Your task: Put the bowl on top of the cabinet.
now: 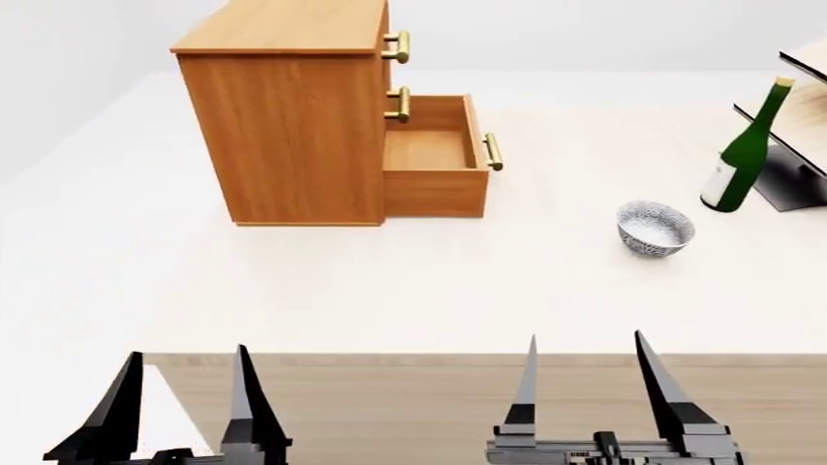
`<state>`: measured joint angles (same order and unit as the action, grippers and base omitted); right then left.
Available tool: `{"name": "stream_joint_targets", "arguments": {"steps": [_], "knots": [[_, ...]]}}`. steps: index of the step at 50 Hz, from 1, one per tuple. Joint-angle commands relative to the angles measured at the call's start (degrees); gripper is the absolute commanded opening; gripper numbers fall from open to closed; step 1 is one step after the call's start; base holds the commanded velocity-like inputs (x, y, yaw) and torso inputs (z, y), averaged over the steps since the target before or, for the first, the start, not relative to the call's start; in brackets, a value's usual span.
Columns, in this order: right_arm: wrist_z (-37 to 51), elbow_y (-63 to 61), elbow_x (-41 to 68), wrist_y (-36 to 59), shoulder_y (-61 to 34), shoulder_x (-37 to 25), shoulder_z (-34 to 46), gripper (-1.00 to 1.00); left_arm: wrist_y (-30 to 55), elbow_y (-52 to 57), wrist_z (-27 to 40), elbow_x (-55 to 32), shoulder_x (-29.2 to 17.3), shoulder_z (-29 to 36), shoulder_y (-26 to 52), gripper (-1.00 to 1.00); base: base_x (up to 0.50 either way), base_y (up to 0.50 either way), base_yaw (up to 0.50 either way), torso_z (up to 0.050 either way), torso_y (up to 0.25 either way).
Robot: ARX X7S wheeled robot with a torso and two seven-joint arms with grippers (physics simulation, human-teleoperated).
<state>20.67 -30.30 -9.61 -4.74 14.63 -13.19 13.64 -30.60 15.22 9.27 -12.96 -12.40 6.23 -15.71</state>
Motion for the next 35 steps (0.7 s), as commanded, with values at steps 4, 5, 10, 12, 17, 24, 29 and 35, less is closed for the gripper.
{"name": "stream_joint_targets", "arguments": {"steps": [4,5,10,12,17,24,29,35], "knots": [[0.5,-0.42,0.0,0.31,-0.08,-0.42,0.28,1.0,-0.25,-0.04,0.43,-0.07,-0.34,0.32,-0.01,1.0,0.0,0.26,0.0,0.0,0.0],[0.53,-0.46,-0.01,0.36,-0.1,-0.44,0.31,1.0,-0.19,-0.02,0.5,-0.01,-0.35,0.34,0.06,1.0,0.0,0.26,0.0,0.0,0.0],[0.75,-0.63,-0.19,0.5,-0.08,-0.58,0.4,1.0,-0.35,-0.09,0.61,0.08,-0.4,0.53,0.1,1.0,0.0,0.25,0.0,0.0,0.0],[0.8,-0.76,-0.22,0.52,-0.1,-0.65,0.46,1.0,-0.25,-0.03,0.7,0.03,-0.45,0.56,0.17,1.0,0.0,0.26,0.0,0.0,0.0],[1.01,-0.44,-0.2,0.44,-0.24,-0.8,0.53,1.0,-0.05,0.02,0.82,0.08,-0.61,0.77,0.29,1.0,0.0,0.25,0.0,0.0,0.0],[1.34,0.09,-0.24,0.15,-0.38,-1.0,0.71,1.0,0.0,-0.13,1.08,0.22,-0.71,0.94,0.36,1.0,0.0,0.26,0.0,0.0,0.0],[1.45,0.28,0.07,0.17,-0.57,-1.09,0.76,1.0,0.16,-0.13,1.19,0.0,-0.91,1.03,0.55,1.0,0.0,0.34,0.0,0.0,0.0],[1.58,0.36,0.07,0.28,-0.69,-1.21,0.98,1.0,-0.06,-0.4,1.27,-0.03,-1.0,1.22,0.53,1.0,0.0,0.36,0.0,0.0,0.0]]}}
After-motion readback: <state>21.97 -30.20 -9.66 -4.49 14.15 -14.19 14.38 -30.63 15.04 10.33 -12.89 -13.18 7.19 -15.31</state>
